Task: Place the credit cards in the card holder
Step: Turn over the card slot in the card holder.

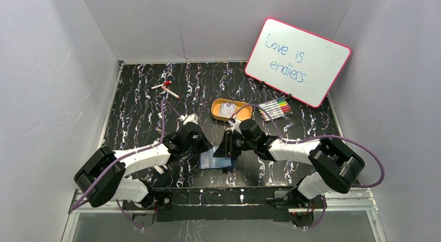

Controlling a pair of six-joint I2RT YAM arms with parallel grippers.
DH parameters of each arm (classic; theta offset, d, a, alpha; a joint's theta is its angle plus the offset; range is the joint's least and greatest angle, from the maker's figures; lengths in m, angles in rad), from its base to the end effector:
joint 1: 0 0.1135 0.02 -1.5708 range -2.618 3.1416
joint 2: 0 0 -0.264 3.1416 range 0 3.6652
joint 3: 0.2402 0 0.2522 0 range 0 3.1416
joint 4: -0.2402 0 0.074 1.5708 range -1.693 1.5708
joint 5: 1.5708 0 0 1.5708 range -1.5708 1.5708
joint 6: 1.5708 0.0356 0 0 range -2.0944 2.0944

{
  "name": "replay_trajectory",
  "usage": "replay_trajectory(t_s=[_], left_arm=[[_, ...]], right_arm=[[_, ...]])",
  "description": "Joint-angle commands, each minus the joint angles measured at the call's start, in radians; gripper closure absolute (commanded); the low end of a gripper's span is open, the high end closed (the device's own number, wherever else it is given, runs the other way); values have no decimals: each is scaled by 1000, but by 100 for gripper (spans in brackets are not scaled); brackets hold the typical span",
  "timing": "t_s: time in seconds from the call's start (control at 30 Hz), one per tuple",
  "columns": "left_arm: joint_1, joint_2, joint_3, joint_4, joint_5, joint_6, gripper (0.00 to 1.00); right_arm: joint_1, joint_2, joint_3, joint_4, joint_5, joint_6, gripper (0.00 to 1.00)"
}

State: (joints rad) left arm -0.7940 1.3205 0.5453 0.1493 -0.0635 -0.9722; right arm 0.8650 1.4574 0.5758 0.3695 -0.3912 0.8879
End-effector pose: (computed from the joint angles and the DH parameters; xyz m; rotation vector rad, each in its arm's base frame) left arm 0.1841 -0.1841 0.1765 -0.2471 2.3374 -0.8807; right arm 0.1748 0.2260 0.1725 -0.2488 2.3851 1.3730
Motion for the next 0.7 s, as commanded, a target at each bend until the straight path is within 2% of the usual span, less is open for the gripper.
replay_trajectory(t_s=[0.0, 0.07, 0.13, 0.23, 0.67], left_arm=[[8, -29, -15, -1, -18, 2, 100], [8, -39, -18, -10, -27, 1, 100], [10, -55, -20, -23, -38, 1, 100], [12, -81, -21, -47, -57, 7, 100], [14, -107, -19, -111, -88, 28, 100]], right_arm=[[-7, 6, -18, 93, -33, 43, 63], [-9, 15, -20, 85, -23, 47, 71], [-9, 28, -12, 63, -17, 38, 74], [-9, 59, 29, -3, -6, 8, 76], [0, 133, 85, -46, 17, -26, 79]])
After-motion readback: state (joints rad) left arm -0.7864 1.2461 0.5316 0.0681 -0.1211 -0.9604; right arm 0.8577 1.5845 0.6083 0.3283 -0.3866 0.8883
